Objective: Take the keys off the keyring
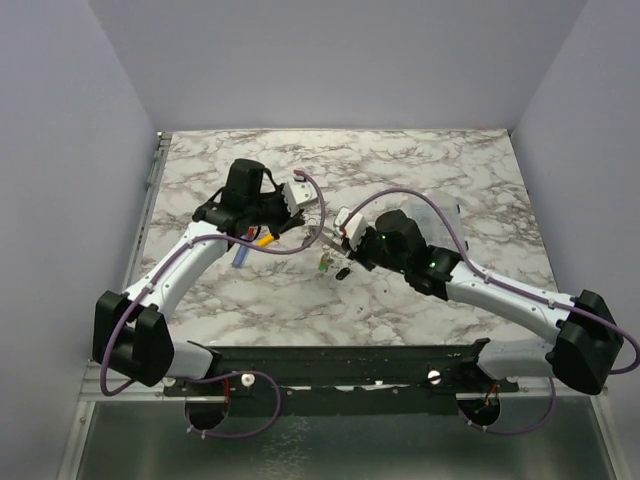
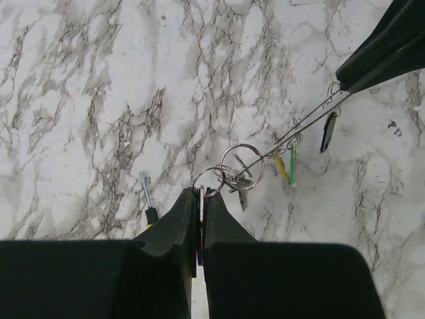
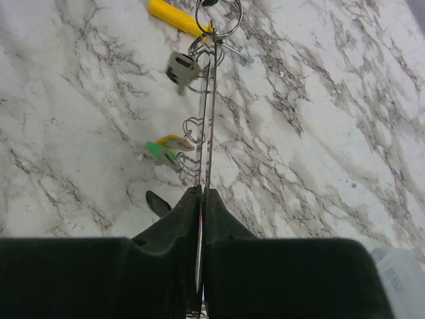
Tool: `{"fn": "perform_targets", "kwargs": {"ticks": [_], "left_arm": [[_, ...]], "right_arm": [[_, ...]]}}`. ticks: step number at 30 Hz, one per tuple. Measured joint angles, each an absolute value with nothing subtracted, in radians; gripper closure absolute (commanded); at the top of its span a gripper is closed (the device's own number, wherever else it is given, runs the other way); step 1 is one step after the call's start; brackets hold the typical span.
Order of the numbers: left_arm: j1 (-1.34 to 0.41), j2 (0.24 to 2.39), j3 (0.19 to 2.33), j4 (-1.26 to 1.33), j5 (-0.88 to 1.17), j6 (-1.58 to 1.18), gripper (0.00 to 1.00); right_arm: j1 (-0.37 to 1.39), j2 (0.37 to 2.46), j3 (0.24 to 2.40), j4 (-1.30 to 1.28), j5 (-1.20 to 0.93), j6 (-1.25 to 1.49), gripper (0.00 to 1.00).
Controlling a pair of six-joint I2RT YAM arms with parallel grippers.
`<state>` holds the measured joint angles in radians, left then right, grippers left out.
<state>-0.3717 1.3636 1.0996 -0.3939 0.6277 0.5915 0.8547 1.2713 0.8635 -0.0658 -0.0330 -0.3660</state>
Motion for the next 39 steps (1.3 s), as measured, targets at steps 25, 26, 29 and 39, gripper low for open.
{"fn": "perform_targets", "kwargs": {"ticks": [25,26,29,39], "left_arm": [[-0.632,1.264,1.13,-0.46,0.428,0.976,1.0],[-0.637,1.259,1.13,-0.46,0.425,0.994,1.0],[-0.651,1.232,1.128,-0.463,0.41,1.06,1.0],[-0.699,1.094,0.982,-0.477,0.336,1.385,1.0]], "right_arm": [[0.722,1.035,0.753,-0.069,-0.321,-0.336,0.08],[0.714,1.034,0.767,-0.075,-0.342,-0.329,0.06],[0.686,1.036,0.804,-0.077,-0.412,-0.29,0.0],[0.574,1.135,0.889,-0.028,-0.67,-0.128,0.0]]}}
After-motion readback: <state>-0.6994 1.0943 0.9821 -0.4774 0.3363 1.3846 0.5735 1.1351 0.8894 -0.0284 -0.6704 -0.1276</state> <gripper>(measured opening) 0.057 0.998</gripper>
